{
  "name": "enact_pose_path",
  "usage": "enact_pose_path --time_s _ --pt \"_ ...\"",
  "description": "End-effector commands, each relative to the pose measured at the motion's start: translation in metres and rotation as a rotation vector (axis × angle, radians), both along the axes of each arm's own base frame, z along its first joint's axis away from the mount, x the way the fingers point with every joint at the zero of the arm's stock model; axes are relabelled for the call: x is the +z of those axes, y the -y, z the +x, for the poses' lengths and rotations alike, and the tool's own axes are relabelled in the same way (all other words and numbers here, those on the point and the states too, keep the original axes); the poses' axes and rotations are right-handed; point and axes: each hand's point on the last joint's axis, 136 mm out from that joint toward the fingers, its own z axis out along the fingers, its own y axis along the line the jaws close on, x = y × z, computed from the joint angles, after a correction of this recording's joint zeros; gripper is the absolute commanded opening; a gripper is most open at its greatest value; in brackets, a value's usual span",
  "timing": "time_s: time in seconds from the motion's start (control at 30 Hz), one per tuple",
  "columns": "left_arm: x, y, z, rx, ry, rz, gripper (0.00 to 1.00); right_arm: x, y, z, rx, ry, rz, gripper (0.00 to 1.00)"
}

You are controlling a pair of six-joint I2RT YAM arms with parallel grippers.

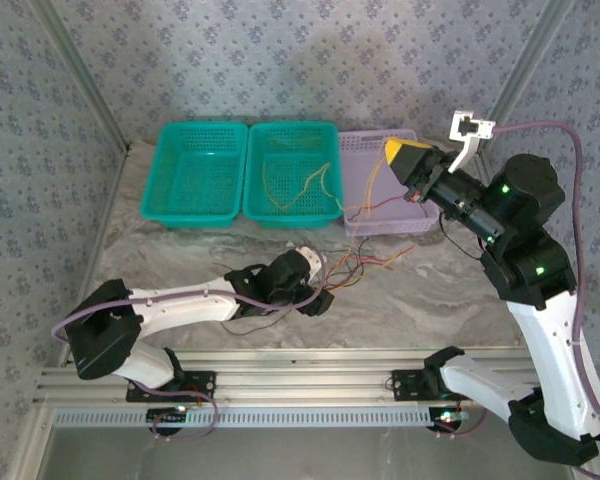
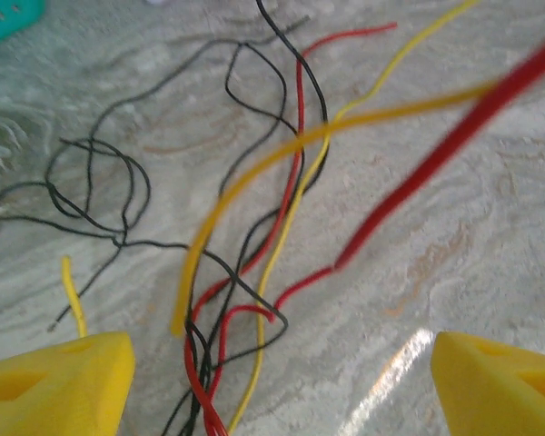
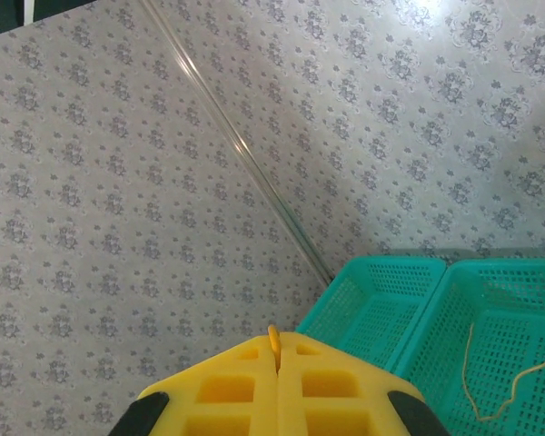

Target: Untangle the cables

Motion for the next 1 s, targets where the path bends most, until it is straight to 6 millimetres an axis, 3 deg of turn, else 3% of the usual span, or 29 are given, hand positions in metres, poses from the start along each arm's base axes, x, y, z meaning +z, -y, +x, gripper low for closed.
enact_pose_path --time_s 0.0,0.13,0.33,0.47,0.6,0.8,0.97 --pt "0.012 0.009 0.014 0.047 0.064 -0.067 0.85 0.024 0.0 -0.017 0.043 0.058 0.055 0.0" --pt "0.012 0.025 0.012 0.018 0.039 -0.121 0.85 0.024 -0.001 -0.018 0.047 0.056 0.058 0.0" --pt "0.003 0.036 0.013 0.01 0.009 -0.132 0.74 0.025 -0.002 -0.021 0.058 0.058 0.065 0.0" --pt "0.0 0.034 0.015 0.029 0.014 -0.133 0.59 0.029 -0.001 -0.025 0.06 0.065 0.069 0.0" --pt "-0.001 0.027 0.017 0.051 0.017 -0.147 0.3 0.03 0.002 -0.028 0.051 0.071 0.069 0.0" --pt "-0.002 0.014 0.018 0.081 0.009 -0.167 0.04 0.025 0.006 -0.027 0.021 0.067 0.059 0.0" --pt "0.002 -0.006 0.014 0.102 0.004 -0.177 0.0 0.02 0.02 -0.024 -0.064 0.076 0.032 0.0"
